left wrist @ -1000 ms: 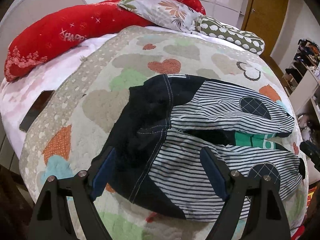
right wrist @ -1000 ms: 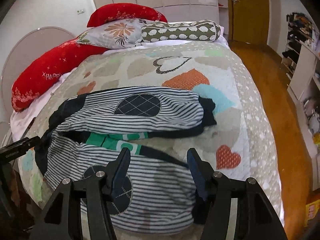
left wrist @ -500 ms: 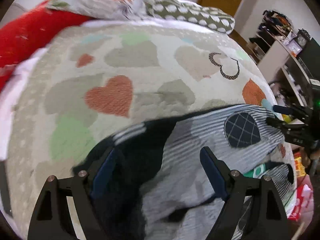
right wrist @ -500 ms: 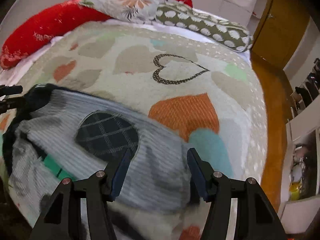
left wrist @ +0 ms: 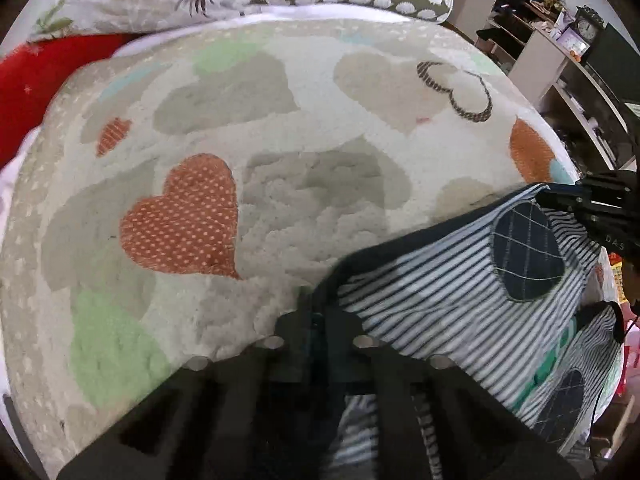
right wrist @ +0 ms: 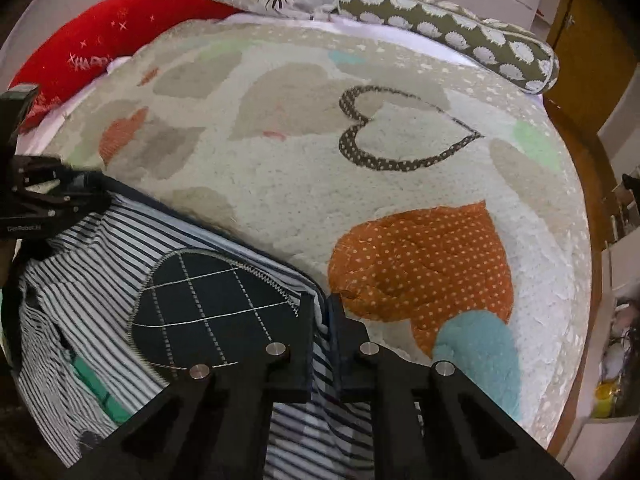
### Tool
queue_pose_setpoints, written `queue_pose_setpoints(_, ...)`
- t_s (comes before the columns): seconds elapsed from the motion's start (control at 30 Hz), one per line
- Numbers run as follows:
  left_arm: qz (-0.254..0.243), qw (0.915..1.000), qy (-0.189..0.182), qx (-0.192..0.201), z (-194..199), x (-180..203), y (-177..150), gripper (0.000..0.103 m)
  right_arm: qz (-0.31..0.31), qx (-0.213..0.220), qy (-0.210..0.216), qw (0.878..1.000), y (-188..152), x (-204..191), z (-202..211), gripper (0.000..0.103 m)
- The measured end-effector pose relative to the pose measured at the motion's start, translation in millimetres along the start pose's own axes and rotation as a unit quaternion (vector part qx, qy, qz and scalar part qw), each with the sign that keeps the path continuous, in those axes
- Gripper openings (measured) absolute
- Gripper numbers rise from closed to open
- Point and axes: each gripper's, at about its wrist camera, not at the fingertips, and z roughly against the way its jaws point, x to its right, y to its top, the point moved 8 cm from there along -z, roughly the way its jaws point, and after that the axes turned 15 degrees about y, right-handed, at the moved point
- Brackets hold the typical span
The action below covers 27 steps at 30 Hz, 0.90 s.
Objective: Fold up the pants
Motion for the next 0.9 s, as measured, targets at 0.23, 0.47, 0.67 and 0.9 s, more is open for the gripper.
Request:
queue_pose_setpoints(0.23,0.019,0.9967,0.021,0.075,77.2,-2.8,-22.2,0.005,0.009,0.055,-0.016,0.998,-6.2,-30.7,48.9,0.006)
queue_pose_setpoints(0.47,0.058,0.9893,0.006,0.134,150.5,-5.0,-91.8,0.005,0.049,0.096,-0.013,0.994,-62.3,-96.5,105.4,0.006)
queue_pose_setpoints(0.67,0.079,0.9925,0.019,0.091,128.9,7.0,-184.2,0.011,0.05,0.083,0.022,0.995,-152.7,-147.8,96.7,0.007)
queue_pose_setpoints(0.9,0.13,0.9902,-0.004,0.052,118.5,1.3,-229.3,0.015,-0.007,0.087,0.011,0.996,-214.4,-147.4,82.1,0.025)
